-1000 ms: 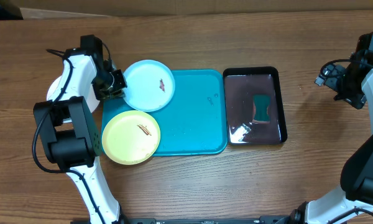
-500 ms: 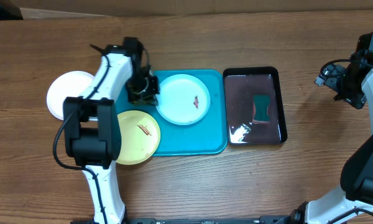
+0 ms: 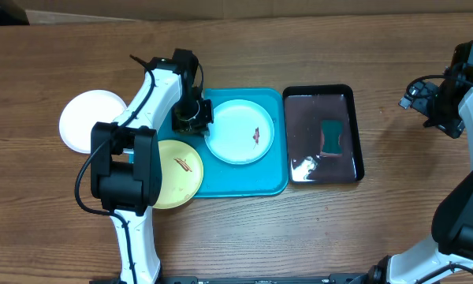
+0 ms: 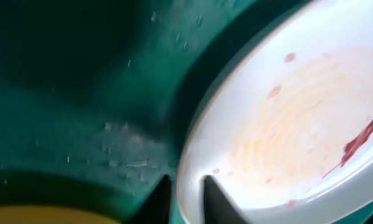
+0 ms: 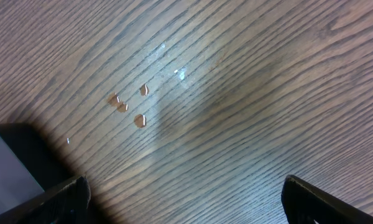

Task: Clean dirty plates on tray and stack at the side
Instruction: 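Slide the light-blue plate to the teal tray's center with left gripper, then reach the right gripper into the black tray and grasp the green sponge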

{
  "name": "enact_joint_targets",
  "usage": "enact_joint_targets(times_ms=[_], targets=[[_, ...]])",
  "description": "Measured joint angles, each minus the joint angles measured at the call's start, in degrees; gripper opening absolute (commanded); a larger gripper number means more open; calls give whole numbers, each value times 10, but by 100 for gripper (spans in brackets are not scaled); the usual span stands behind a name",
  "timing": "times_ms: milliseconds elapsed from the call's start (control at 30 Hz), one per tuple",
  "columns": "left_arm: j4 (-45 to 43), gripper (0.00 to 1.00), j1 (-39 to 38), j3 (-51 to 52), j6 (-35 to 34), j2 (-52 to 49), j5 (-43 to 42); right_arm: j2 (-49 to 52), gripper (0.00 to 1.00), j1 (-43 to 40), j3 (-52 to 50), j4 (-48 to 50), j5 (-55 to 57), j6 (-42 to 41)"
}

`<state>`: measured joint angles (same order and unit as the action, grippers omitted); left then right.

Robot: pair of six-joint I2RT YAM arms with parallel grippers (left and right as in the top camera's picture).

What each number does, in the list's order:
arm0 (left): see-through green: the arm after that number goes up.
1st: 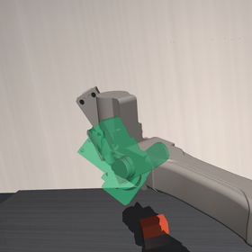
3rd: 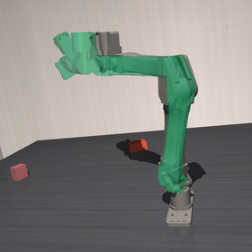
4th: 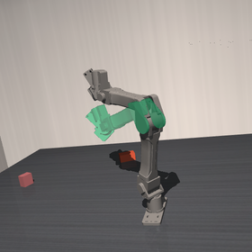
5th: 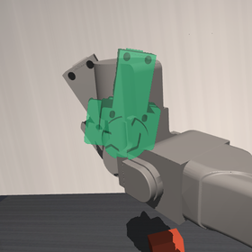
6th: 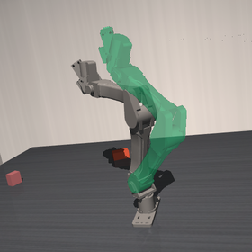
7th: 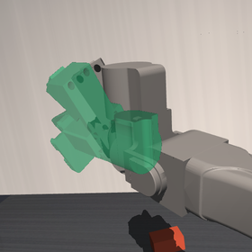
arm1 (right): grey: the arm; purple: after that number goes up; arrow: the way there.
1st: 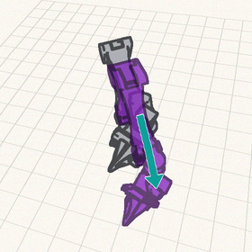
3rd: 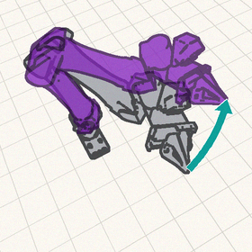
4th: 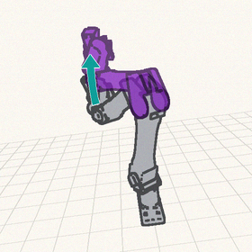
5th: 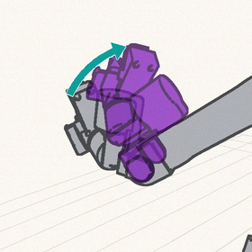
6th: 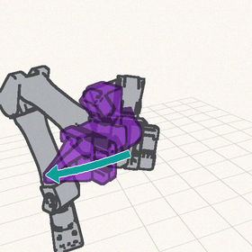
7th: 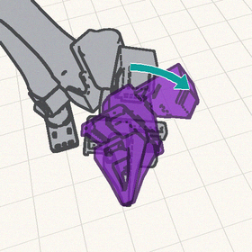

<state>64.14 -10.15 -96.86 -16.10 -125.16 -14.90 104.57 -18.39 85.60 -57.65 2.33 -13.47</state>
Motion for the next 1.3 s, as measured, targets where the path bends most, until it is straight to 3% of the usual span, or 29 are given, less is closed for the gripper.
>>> enact_joint_targets(times_ms=[100, 467, 600, 700, 800, 933, 1067, 1300], targets=[[-13, 20, 0, 0, 7, 0, 2, 0, 100, 0, 0, 0, 0, 0], [-23, 15, -26, 0, 15, 0, 60, 0, 100, 0, 0, 0, 0, 0], [-27, 5, -34, 0, 15, 0, 75, 0, 100, 0, 0, 11, 0, 0], [-27, 4, -37, 1, 13, 0, 78, 0, 100, 0, 0, 60, -16, 0], [-29, 4, -37, 2, 12, 0, 79, 0, 100, 0, 0, 37, -57, 0], [-29, 4, -37, 3, 6, 0, 79, 0, 81, 1, 0, -8, -200, 50], [-29, 4, -37, 4, -3, 0, 79, 0, 75, 31, 0, -52, -301, 104], [-19, 4, -37, 4, -41, 0, 87, 0, 70, 156, 0, -122, -239, 134]])
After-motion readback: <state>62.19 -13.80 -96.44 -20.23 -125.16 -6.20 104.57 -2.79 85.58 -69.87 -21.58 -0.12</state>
